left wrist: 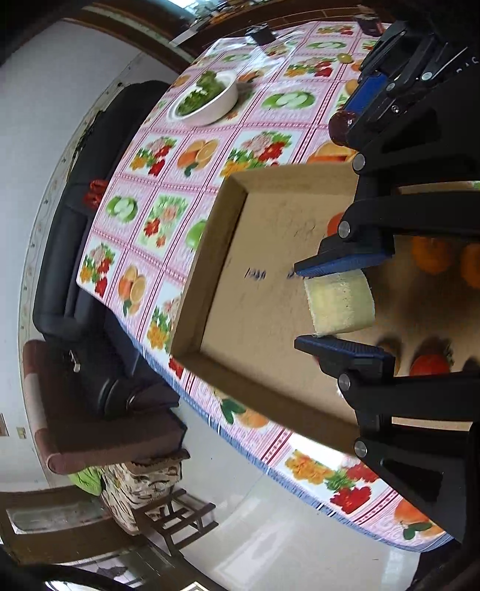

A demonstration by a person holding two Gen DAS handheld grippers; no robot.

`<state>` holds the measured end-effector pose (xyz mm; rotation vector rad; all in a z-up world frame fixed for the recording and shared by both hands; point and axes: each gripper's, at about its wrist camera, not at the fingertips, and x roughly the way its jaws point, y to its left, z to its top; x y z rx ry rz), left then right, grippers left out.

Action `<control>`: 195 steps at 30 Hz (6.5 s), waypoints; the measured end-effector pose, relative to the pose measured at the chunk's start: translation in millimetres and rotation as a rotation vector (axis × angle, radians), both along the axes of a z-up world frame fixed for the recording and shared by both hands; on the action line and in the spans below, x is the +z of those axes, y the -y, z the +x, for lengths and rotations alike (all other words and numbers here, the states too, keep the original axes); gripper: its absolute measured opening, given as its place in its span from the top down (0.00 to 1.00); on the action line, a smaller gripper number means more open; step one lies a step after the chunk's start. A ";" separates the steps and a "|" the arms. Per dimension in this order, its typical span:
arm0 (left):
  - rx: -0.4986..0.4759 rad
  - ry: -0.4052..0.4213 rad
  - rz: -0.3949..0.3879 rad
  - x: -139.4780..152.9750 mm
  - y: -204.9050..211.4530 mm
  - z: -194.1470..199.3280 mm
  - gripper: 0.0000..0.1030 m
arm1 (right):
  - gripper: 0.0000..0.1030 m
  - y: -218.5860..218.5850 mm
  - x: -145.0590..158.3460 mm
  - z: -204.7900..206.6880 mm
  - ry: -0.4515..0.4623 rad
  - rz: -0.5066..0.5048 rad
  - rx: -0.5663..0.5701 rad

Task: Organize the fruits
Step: 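Carry the cube and the plum over the cardboard box with both tools, then open the left tool to drop the cube while the right tool releases the plum, then reach the left tool to the green tomato while the right tool grasps a green grape, then close the left tool on the green tomato while the right tool holds the grape, then carry the green tomato and the green grape over the cardboard box with both tools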

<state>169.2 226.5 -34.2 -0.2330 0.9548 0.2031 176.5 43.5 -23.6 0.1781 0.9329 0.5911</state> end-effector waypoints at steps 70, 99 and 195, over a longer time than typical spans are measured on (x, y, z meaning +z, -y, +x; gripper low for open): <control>-0.134 -0.025 -0.114 17.3 88.6 -37.4 0.53 | 0.56 126.3 -15.6 -49.5 -0.045 0.041 -0.197; -0.327 -0.115 -0.114 -8.9 186.6 -48.2 0.53 | 0.56 259.0 -39.6 -89.7 -0.059 0.014 -0.457; -0.246 -0.008 -0.044 -1.5 115.5 -107.2 0.81 | 0.78 171.2 -24.7 -99.9 -0.063 -0.013 -0.251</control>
